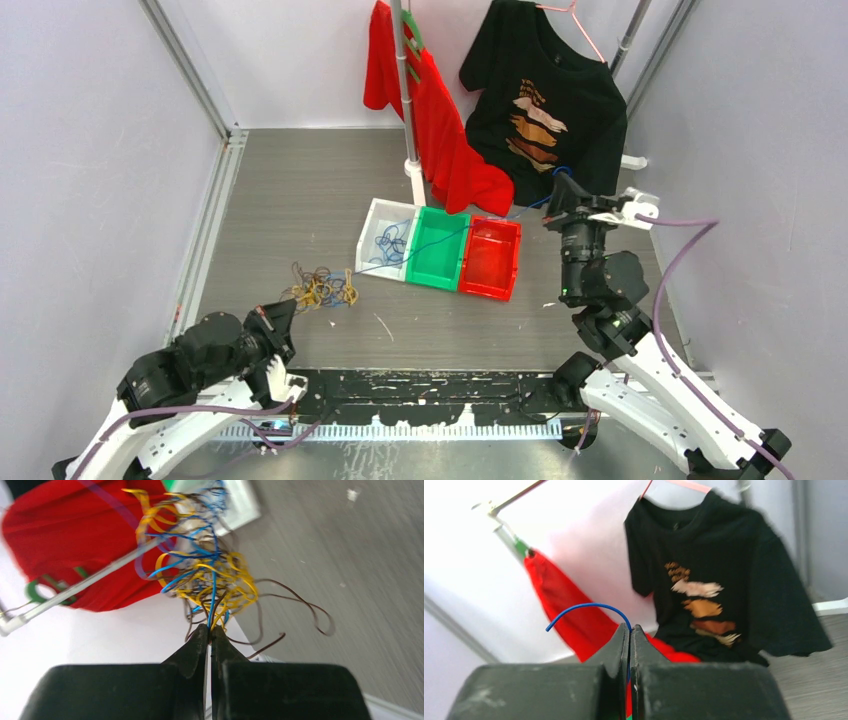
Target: Untangle the cables
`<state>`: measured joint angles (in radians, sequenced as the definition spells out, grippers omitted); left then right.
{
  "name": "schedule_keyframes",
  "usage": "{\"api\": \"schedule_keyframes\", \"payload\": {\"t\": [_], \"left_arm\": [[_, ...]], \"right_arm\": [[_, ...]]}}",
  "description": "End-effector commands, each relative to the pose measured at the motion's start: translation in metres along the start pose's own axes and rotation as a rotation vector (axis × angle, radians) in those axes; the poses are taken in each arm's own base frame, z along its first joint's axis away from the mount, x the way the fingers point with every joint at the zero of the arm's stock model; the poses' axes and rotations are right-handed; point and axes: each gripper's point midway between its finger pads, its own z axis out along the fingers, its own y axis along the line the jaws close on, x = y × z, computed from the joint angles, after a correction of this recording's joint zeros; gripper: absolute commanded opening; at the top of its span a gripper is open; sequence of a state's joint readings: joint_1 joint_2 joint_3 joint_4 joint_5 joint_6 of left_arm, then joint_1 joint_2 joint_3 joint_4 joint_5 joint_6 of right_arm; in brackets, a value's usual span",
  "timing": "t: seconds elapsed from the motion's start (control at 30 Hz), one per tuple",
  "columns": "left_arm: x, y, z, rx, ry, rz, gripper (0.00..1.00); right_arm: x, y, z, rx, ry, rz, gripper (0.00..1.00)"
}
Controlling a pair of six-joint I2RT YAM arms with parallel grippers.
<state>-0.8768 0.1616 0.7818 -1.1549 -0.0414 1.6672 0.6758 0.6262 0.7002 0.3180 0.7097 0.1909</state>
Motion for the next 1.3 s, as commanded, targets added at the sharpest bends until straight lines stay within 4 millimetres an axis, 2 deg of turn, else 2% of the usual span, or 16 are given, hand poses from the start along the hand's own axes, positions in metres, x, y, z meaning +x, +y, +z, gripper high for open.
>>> {"api": "schedule_keyframes", "payload": {"t": [0.0,0.07,0.17,0.37,0.53,0.63,0.67,0.7,0.73,0.77,0.8,0.83,1.0,1.07,1.2,1.27], "left_arm": [[0.018,-0.059,0.0,0.276,0.111,0.058,0.0],[0.024,-0.088,-0.003,0.418,0.155,0.051,0.0],[0.029,-0.108,-0.005,0.518,0.201,0.04,0.0],[0.036,-0.119,0.002,0.545,0.248,0.069,0.0],[0.035,-0.136,-0.001,0.609,0.26,0.039,0.0],[0.033,-0.144,0.001,0.628,0.258,0.031,0.04],[0.033,-0.145,0.002,0.63,0.258,0.031,0.08],[0.033,-0.146,0.003,0.63,0.26,0.028,0.16],[0.032,-0.146,0.004,0.623,0.258,0.021,0.29],[0.031,-0.146,0.006,0.616,0.254,0.014,0.49],[0.031,-0.141,0.01,0.585,0.255,-0.003,0.81],[0.03,-0.136,0.014,0.556,0.253,-0.022,0.98],[0.024,-0.104,0.027,0.423,0.226,-0.18,0.99],[0.02,-0.089,0.028,0.398,0.206,-0.259,0.99],[0.013,-0.039,0.036,0.292,0.161,-0.464,0.99],[0.01,0.006,0.041,0.176,0.122,-0.603,0.99]], "right_arm": [[-0.063,-0.022,0.003,0.132,-0.146,-0.052,0.01],[-0.078,-0.025,0.004,0.161,-0.179,-0.054,0.01],[-0.099,-0.026,0.007,0.185,-0.217,-0.054,0.01],[-0.127,-0.017,0.01,0.179,-0.255,-0.056,0.01],[-0.169,-0.022,0.005,0.238,-0.326,-0.086,0.01],[-0.192,-0.02,0.005,0.262,-0.354,-0.109,0.01],[-0.197,-0.018,0.006,0.261,-0.359,-0.112,0.01],[-0.2,-0.015,0.007,0.252,-0.361,-0.111,0.01],[-0.198,-0.008,0.011,0.219,-0.343,-0.118,0.01],[-0.198,0.002,0.015,0.176,-0.333,-0.099,0.01],[-0.187,0.012,0.021,0.13,-0.285,-0.104,0.01],[-0.176,0.023,0.026,0.084,-0.246,-0.083,0.01],[-0.109,0.077,0.041,-0.162,-0.013,0.007,0.01],[-0.089,0.093,0.042,-0.228,0.058,0.062,0.01],[-0.07,0.134,0.036,-0.408,0.156,0.172,0.01],[-0.075,0.159,0.032,-0.504,0.186,0.268,0.01]]}}
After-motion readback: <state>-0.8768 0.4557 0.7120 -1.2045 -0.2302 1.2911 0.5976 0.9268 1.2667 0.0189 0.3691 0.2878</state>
